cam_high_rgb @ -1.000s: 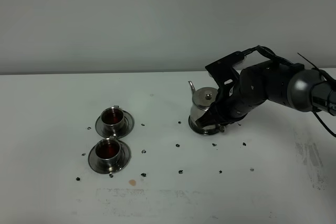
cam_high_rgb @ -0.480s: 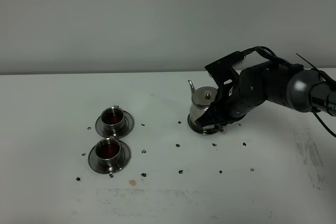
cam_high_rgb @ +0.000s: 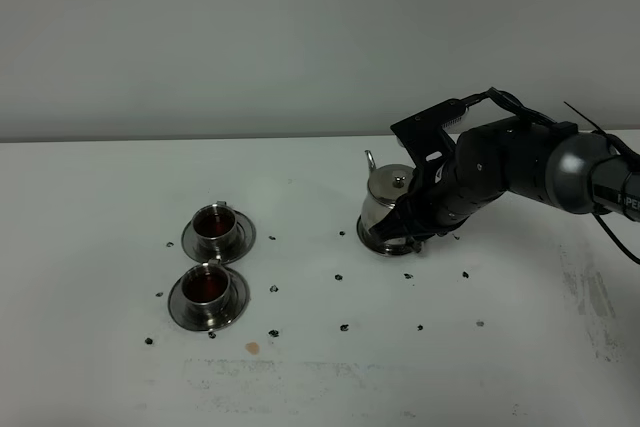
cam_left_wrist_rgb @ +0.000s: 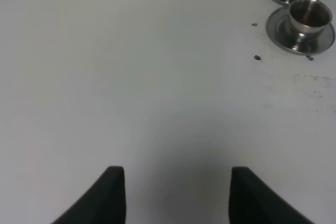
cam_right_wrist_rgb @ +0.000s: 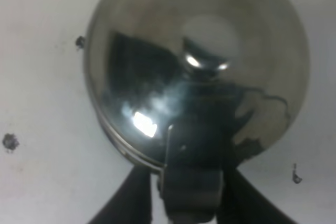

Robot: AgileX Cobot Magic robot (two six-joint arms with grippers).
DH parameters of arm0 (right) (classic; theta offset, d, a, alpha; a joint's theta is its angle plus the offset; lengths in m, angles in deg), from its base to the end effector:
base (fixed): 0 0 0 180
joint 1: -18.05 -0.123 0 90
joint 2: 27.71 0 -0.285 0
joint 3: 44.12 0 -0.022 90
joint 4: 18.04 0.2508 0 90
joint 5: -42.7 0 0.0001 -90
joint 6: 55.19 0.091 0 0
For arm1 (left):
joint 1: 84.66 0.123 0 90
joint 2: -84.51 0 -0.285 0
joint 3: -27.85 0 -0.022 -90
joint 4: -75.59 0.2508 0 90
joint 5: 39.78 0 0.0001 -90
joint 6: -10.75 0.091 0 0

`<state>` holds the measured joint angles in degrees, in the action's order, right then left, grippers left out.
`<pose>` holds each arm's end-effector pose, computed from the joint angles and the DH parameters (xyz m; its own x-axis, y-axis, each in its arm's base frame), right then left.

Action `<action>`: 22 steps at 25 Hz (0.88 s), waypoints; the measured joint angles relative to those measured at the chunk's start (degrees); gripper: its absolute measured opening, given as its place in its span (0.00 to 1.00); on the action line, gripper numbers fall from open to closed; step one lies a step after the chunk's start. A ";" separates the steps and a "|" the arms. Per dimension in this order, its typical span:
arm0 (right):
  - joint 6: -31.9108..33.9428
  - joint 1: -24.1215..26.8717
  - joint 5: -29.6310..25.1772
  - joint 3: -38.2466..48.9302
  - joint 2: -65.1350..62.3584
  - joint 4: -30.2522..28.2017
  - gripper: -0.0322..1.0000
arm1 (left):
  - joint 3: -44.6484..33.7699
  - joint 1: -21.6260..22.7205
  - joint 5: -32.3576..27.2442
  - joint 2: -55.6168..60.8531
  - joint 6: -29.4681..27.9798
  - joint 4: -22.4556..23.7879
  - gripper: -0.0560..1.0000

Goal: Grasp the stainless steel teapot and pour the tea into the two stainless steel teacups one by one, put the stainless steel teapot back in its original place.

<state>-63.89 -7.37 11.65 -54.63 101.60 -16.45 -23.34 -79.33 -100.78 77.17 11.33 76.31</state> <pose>0.4118 0.1972 0.1632 -0.7189 -0.4830 -0.4999 -0.5319 0.8452 -0.0519 -0.0012 0.0009 0.2642 -0.4923 -0.0296 -0.8699 -0.0944 0.9953 0.0195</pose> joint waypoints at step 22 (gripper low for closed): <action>0.07 0.00 -3.40 0.00 -5.53 0.26 0.43 | 0.00 0.00 0.00 0.00 0.00 0.00 0.49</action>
<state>-63.82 -7.37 8.25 -54.63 96.08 -16.19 -23.34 -79.33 -100.78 77.17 11.33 76.31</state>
